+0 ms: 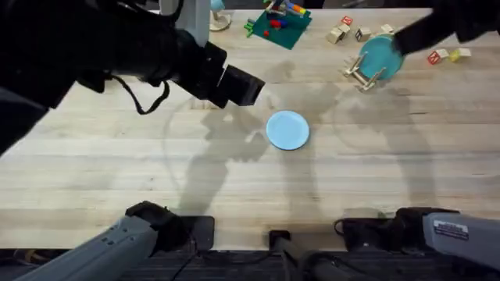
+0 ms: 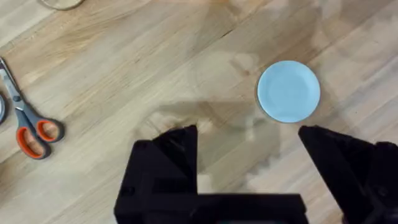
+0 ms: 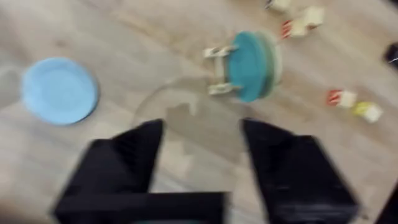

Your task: Pick up the plates from the table one by one and place each into a slot on the dish rack.

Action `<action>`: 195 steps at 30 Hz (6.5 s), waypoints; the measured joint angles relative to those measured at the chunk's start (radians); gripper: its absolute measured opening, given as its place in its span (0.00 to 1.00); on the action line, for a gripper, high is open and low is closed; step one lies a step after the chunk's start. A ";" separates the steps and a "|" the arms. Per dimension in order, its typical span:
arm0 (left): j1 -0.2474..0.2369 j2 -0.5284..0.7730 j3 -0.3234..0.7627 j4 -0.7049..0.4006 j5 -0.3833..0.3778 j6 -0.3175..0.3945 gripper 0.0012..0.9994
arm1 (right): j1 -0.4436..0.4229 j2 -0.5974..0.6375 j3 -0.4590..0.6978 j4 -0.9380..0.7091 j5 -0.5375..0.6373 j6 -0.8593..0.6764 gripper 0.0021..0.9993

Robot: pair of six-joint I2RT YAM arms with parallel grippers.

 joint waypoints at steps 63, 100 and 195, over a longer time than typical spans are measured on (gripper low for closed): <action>0.147 0.515 -0.362 0.450 0.883 -0.005 0.04 | 0.140 -0.028 -0.016 -0.315 -0.013 0.307 1.00; 0.084 0.686 -0.362 0.650 0.899 -0.051 0.04 | 0.140 -0.028 -0.016 -0.315 -0.013 0.309 1.00; 0.106 0.791 -0.352 0.720 0.948 -0.154 0.04 | 0.226 -0.028 -0.868 0.698 -0.569 0.855 1.00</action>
